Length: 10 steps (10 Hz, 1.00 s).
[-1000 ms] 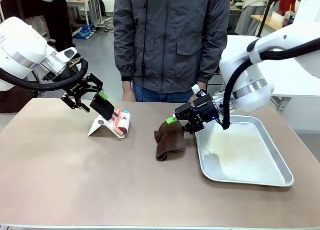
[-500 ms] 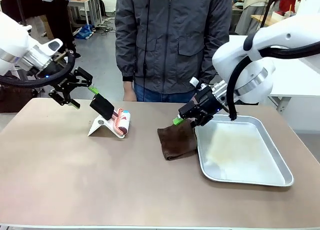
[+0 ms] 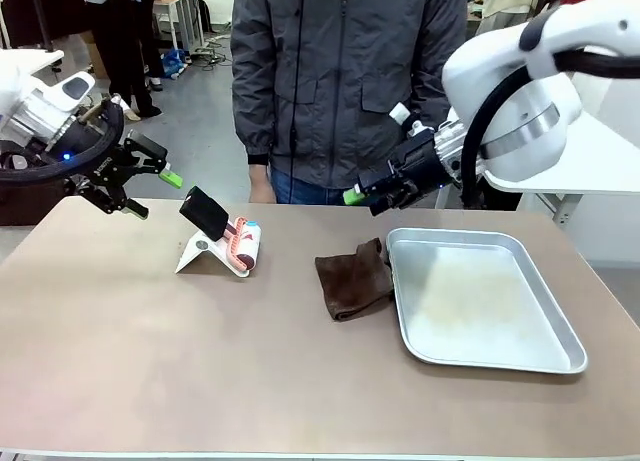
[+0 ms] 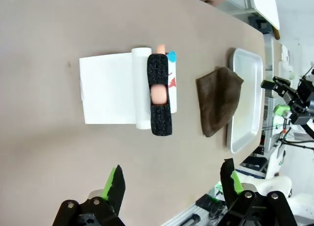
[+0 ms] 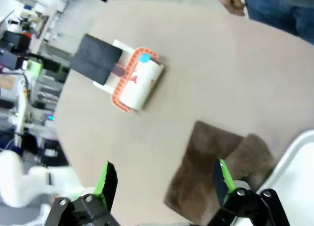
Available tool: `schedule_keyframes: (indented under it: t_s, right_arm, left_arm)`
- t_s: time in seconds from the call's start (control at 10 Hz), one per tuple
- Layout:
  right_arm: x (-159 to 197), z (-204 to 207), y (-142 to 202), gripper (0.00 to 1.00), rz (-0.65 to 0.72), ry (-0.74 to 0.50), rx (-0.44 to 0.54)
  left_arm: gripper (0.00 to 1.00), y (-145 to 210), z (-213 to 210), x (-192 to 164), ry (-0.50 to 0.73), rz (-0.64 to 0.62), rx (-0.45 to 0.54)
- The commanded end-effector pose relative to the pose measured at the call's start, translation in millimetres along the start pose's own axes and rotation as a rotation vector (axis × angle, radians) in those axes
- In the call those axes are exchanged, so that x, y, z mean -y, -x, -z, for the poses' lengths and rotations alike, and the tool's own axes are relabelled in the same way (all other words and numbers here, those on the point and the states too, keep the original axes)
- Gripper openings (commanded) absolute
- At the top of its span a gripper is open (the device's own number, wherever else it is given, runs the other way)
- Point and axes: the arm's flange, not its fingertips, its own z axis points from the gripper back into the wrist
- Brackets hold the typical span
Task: Clean the surface of the table.
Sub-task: Return the Lint Roller and towel to their original positions.
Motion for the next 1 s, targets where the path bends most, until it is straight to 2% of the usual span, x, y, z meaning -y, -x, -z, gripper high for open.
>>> schedule_keyframes:
  t_s: [0.0, 0.1, 0.2, 0.3, 0.4, 0.5, 0.6, 0.7, 0.9]
  right_arm:
    - [17, -16, 28, 1.0, 0.043, -0.236, 0.116]
    - [20, -21, 33, 1.0, 0.058, -0.302, 0.131]
    - [29, -31, 45, 1.0, 0.115, -0.448, 0.113]
    - [38, -40, 57, 1.0, 0.12, -0.52, 0.1]
    - [43, -50, 68, 1.0, 0.1, -0.591, 0.048]
    - [50, -64, 76, 1.0, 0.095, -0.67, 0.038]
    - [58, -81, 88, 1.0, 0.091, -0.728, 0.026]
    - [63, -97, 100, 1.0, 0.083, -0.722, 0.046]
    - [77, -142, 133, 1.0, 0.1, -0.688, 0.119]
  left_arm:
    - [1.0, 18, -15, -11, 0.157, 0.047, -0.033]
    - [1.0, 23, -21, -15, 0.215, 0.051, -0.07]
    - [1.0, 33, -30, -25, 0.298, 0.055, -0.133]
    - [1.0, 42, -37, -35, 0.347, 0.043, -0.192]
    - [1.0, 55, -48, -43, 0.425, 0.018, -0.27]
    - [1.0, 64, -56, -49, 0.499, 0.015, -0.266]
    - [1.0, 72, -62, -54, 0.519, 0.016, -0.26]
    - [1.0, 77, -71, -65, 0.525, -0.004, -0.291]
    - [1.0, 91, -104, -89, 0.577, -0.045, -0.164]
